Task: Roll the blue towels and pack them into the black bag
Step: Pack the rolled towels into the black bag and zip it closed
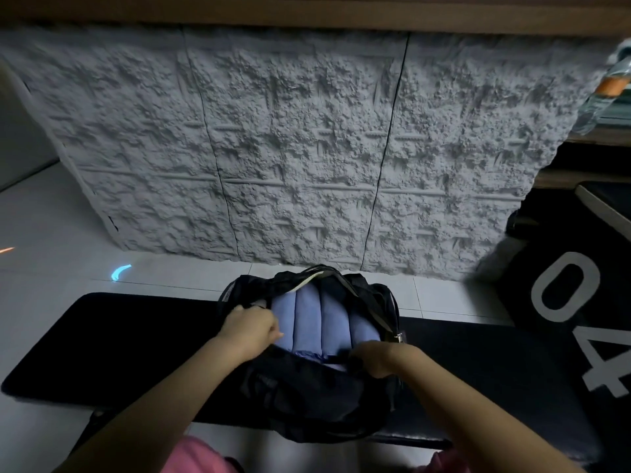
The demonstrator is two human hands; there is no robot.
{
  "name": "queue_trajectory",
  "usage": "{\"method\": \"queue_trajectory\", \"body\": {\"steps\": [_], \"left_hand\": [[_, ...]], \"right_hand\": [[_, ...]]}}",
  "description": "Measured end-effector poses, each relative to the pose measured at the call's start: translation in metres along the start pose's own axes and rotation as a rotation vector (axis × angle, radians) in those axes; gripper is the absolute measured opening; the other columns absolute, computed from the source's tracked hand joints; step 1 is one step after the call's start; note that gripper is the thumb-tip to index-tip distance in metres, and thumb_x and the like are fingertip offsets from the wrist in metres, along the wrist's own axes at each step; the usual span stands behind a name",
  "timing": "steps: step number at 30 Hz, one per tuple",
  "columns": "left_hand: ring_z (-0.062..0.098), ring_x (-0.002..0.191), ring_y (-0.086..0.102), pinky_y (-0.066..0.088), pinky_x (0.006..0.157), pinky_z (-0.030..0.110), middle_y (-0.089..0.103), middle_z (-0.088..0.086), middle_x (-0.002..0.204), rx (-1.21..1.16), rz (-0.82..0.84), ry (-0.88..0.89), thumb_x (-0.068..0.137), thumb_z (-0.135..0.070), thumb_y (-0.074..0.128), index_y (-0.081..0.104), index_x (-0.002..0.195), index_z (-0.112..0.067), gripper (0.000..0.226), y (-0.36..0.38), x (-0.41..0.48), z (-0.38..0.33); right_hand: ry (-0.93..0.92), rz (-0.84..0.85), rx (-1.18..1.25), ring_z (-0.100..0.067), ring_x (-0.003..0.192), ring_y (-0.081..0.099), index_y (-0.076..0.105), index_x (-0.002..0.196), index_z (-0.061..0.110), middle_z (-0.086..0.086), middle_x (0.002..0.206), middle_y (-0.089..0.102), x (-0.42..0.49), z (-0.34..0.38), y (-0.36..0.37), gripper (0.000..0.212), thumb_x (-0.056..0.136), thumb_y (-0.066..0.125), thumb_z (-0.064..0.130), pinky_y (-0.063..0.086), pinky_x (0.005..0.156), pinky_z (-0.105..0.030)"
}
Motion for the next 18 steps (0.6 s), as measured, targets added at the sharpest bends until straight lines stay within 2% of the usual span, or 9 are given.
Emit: {"method": "queue_trajectory", "body": {"steps": [1, 3, 5, 7, 10, 12, 14, 15, 18], "left_hand": [[0.018, 0.088, 0.061, 0.034, 0.086, 0.033, 0.065, -0.004, 0.091, 0.036, -0.200, -0.010, 0.085, -0.038, 0.059, 0.068, 0.082, -0.022, 0.018, -0.011, -0.004, 0.001], [0.020, 0.073, 0.057, 0.029, 0.071, 0.034, 0.058, -0.004, 0.076, 0.110, -0.420, -0.040, 0.061, -0.030, 0.078, 0.068, 0.064, -0.025, 0.011, -0.023, -0.015, 0.007], [0.023, 0.077, 0.049, 0.026, 0.067, 0.034, 0.051, -0.001, 0.079, 0.106, -0.506, -0.098, 0.040, -0.021, 0.083, 0.068, 0.062, -0.028, 0.028, -0.024, -0.021, 0.020], [0.026, 0.086, 0.044, 0.031, 0.070, 0.038, 0.050, 0.004, 0.091, 0.048, -0.522, -0.188, 0.033, -0.011, 0.081, 0.070, 0.078, -0.028, 0.049, -0.021, -0.023, 0.035], [0.031, 0.110, 0.040, 0.035, 0.087, 0.047, 0.044, 0.005, 0.129, -0.009, -0.486, -0.283, 0.045, -0.009, 0.076, 0.064, 0.109, -0.028, 0.069, -0.022, -0.022, 0.042], [0.028, 0.124, 0.033, 0.026, 0.103, 0.047, 0.029, -0.002, 0.147, -0.024, -0.439, -0.268, 0.062, -0.011, 0.068, 0.047, 0.130, -0.029, 0.074, -0.020, -0.019, 0.041], [0.025, 0.125, 0.035, 0.021, 0.109, 0.048, 0.026, -0.009, 0.149, -0.037, -0.443, -0.260, 0.066, -0.010, 0.066, 0.040, 0.136, -0.025, 0.076, -0.020, -0.019, 0.040], [0.024, 0.121, 0.041, 0.024, 0.109, 0.051, 0.033, -0.009, 0.147, -0.028, -0.432, -0.258, 0.062, -0.009, 0.070, 0.045, 0.133, -0.022, 0.077, -0.021, -0.019, 0.039], [0.027, 0.097, 0.059, 0.041, 0.094, 0.060, 0.057, -0.004, 0.128, 0.012, -0.463, -0.226, 0.032, -0.005, 0.080, 0.064, 0.109, -0.016, 0.080, -0.020, -0.018, 0.040]], "right_hand": [[0.039, -0.052, -0.051, -0.033, 0.122, 0.049, 0.047, 0.136, 0.013, -0.014, 0.135, 0.050, -0.001, 0.000, -0.004, 0.039, 0.098, 0.041, 0.012, 0.041, 0.095, -0.037], [0.141, -0.211, -0.094, -0.033, 0.120, 0.052, 0.051, 0.132, 0.015, -0.012, 0.131, 0.052, -0.007, -0.001, -0.019, 0.036, 0.096, 0.044, 0.019, 0.044, 0.092, -0.039], [0.186, -0.396, -0.082, -0.032, 0.114, 0.057, 0.056, 0.122, 0.013, -0.012, 0.125, 0.057, -0.018, 0.006, -0.042, 0.033, 0.093, 0.051, 0.029, 0.045, 0.084, -0.035], [0.175, -0.524, 0.042, -0.032, 0.109, 0.059, 0.060, 0.112, 0.013, -0.013, 0.118, 0.062, -0.019, 0.019, -0.059, 0.031, 0.090, 0.053, 0.034, 0.042, 0.075, -0.032], [0.068, -0.581, 0.350, -0.032, 0.100, 0.062, 0.067, 0.100, 0.013, -0.015, 0.106, 0.067, -0.003, 0.050, -0.077, 0.026, 0.089, 0.054, 0.032, 0.042, 0.071, -0.029], [-0.028, -0.505, 0.618, -0.025, 0.075, 0.066, 0.067, 0.084, 0.009, -0.018, 0.091, 0.070, 0.020, 0.074, -0.080, 0.019, 0.090, 0.057, 0.024, 0.045, 0.062, -0.027], [-0.079, -0.397, 0.848, -0.014, 0.053, 0.060, 0.060, 0.078, 0.012, -0.014, 0.074, 0.066, 0.049, 0.101, -0.080, 0.013, 0.091, 0.056, 0.014, 0.046, 0.053, -0.020], [-0.072, -0.374, 0.854, -0.015, 0.060, 0.061, 0.062, 0.087, 0.010, -0.010, 0.077, 0.065, 0.064, 0.112, -0.080, 0.007, 0.090, 0.056, 0.013, 0.047, 0.058, -0.018], [-0.049, -0.376, 0.760, -0.028, 0.117, 0.054, 0.046, 0.134, 0.004, -0.014, 0.128, 0.056, 0.101, 0.137, -0.090, 0.044, 0.093, 0.051, 0.019, 0.045, 0.093, -0.025]]}}
Point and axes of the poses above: each hand's wrist, its own x-axis towards the middle knuckle, its own y-axis out of the palm, z = x × y, the point moved 7 cm from there along x, towards the middle knuckle
